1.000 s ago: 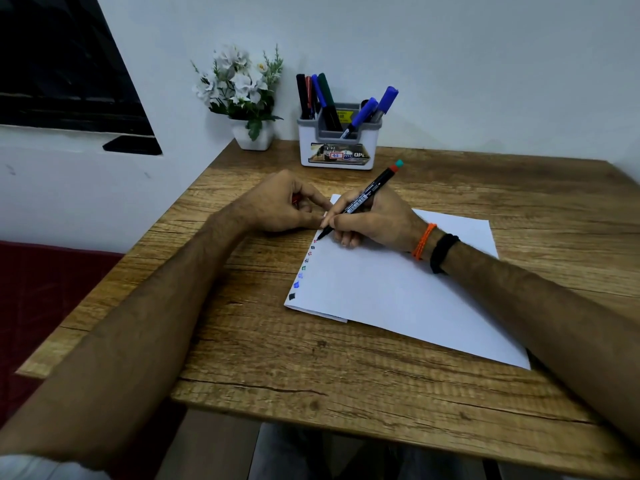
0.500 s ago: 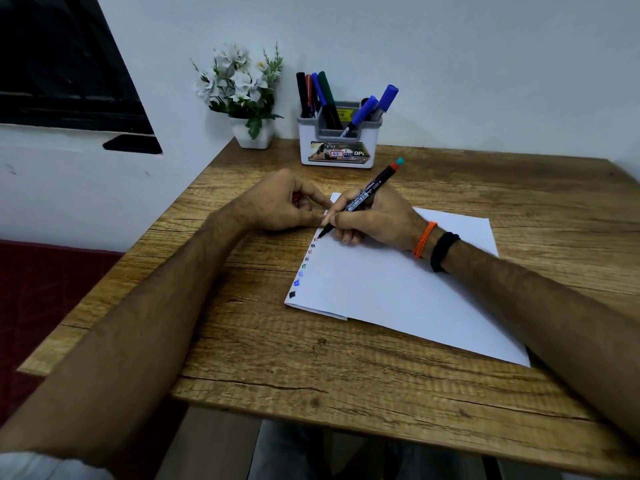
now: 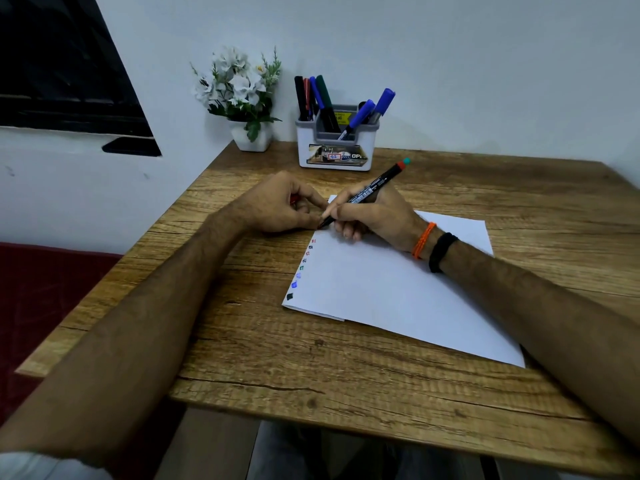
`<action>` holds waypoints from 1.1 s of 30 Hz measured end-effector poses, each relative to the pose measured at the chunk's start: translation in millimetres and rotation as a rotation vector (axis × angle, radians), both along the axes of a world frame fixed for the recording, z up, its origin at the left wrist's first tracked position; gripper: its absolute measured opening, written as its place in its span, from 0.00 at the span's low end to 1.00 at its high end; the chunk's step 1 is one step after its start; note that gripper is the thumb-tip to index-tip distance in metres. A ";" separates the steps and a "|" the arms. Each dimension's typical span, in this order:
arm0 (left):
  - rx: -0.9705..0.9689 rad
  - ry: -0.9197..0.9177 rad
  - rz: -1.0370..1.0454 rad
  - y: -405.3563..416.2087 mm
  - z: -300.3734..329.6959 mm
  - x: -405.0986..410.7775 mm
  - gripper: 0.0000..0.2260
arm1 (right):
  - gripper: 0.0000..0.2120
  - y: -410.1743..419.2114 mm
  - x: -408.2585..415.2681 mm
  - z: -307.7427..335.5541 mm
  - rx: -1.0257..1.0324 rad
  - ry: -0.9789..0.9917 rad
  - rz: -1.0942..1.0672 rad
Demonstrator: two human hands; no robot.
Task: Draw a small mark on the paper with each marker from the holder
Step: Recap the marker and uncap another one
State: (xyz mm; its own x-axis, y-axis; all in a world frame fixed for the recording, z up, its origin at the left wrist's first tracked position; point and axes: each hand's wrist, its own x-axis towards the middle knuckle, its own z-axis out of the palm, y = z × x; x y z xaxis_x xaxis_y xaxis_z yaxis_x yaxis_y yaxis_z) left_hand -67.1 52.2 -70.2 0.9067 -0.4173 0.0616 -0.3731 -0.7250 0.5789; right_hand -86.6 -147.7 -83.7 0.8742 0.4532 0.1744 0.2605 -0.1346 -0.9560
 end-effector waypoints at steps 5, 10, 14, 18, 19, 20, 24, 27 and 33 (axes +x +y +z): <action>-0.096 0.003 0.019 1.8 3.6 1.4 0.16 | 0.03 -2.1 2.7 6.0 0.183 0.053 -0.065; -0.264 0.046 0.054 4.6 4.5 1.8 0.15 | 0.03 -11.6 10.3 17.1 0.218 0.027 -0.145; -0.344 0.007 0.021 3.0 4.5 0.2 0.08 | 0.04 -18.6 14.1 20.1 0.242 0.038 -0.165; -0.350 -0.066 0.003 -3.8 11.0 -1.7 0.06 | 0.11 -23.6 15.4 22.5 0.290 0.094 -0.128; -0.367 -0.069 -0.003 -5.4 11.4 -2.6 0.07 | 0.12 -24.3 15.0 22.7 0.298 0.100 -0.116; -0.383 -0.072 -0.005 -6.6 11.3 -3.0 0.08 | 0.12 -25.1 14.8 23.4 0.304 0.103 -0.106; -0.405 -0.107 0.008 -7.3 10.2 -3.1 0.09 | 0.13 -26.7 14.8 24.0 0.303 0.099 -0.090; -0.393 -0.124 0.013 -8.7 10.8 -3.6 0.09 | 0.13 -26.5 15.7 22.6 0.295 0.097 -0.088; -0.469 -0.107 0.027 -12.1 6.0 -2.2 0.08 | 0.03 -21.3 14.7 18.3 0.238 0.044 -0.123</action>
